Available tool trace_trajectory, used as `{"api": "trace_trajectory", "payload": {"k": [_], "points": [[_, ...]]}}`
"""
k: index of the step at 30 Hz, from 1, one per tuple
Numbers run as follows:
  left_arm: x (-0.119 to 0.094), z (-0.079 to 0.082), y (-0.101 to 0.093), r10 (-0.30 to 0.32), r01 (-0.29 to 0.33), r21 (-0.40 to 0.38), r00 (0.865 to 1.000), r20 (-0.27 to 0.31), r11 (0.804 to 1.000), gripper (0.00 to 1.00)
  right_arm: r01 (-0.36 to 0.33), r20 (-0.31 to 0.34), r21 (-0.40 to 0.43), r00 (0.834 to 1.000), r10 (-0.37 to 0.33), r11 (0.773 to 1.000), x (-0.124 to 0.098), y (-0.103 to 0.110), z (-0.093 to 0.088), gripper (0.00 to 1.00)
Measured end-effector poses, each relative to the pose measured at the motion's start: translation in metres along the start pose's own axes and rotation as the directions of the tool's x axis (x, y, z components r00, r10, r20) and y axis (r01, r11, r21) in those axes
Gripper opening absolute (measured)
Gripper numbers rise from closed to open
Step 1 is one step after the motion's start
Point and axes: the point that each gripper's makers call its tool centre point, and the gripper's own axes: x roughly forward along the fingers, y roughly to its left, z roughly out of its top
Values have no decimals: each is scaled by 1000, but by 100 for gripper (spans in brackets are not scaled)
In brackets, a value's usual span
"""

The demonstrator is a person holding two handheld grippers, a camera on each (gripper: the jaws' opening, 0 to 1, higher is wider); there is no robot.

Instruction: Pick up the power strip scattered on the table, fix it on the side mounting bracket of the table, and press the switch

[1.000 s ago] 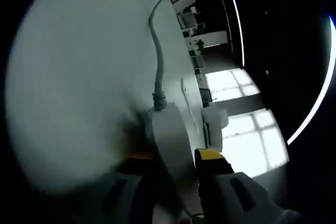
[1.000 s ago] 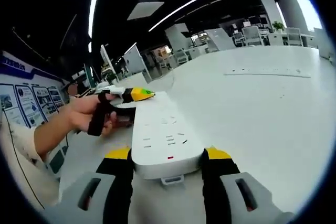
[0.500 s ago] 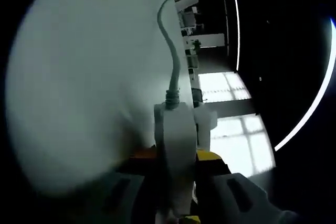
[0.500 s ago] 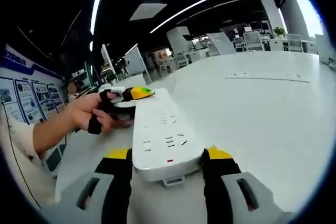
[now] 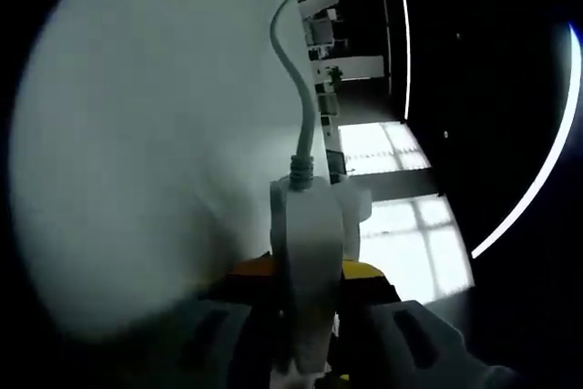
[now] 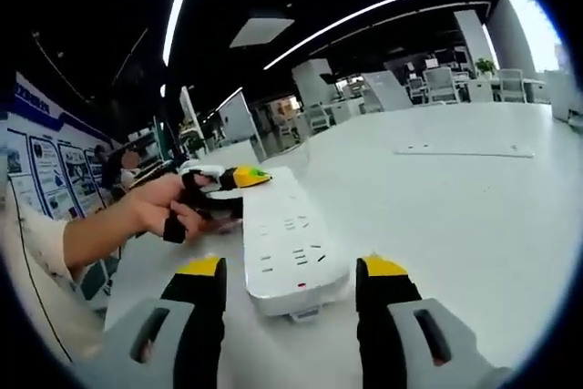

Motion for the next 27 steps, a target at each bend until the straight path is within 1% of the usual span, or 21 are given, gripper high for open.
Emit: {"api": "trace_trajectory", "payload": {"k": [3,5,10,12,14,17,20,22,25,27], "points": [[-3,0,0,-7,7,4,1000,4,1000,26,-6,17,-1,1000,6,1000,-4,5,4,53],[-4,2,1,-12,12,4,1000,3,1000,26,-8,35,-8,999,9,1000,-6,9,7,53],[-10,4,1,-18,18,-3,1000,-6,1000,26,-9,55,-18,998,10,1000,-11,16,13,53],[-13,6,-1,-24,24,1,1000,-9,1000,26,-11,59,-23,998,12,1000,-13,19,14,53],[-16,2,-7,-40,40,-5,999,-13,999,26,-8,64,-26,998,9,1000,-14,20,15,53],[-21,8,-14,-67,67,-15,998,-15,998,26,-12,80,-21,997,13,1000,-16,23,17,53],[-28,15,-17,-85,84,-18,996,-15,996,26,-10,102,-16,995,11,1000,-18,26,22,53],[-33,13,-23,-101,100,-33,995,-23,994,26,-12,116,-15,993,13,1000,-18,29,26,53],[-38,15,-25,-109,109,-29,994,-26,994,26,-11,134,-11,991,12,1000,-19,31,31,53],[-46,17,-24,-119,119,-26,992,-33,993,26,-8,148,-9,989,9,1000,-20,34,35,52]]}}
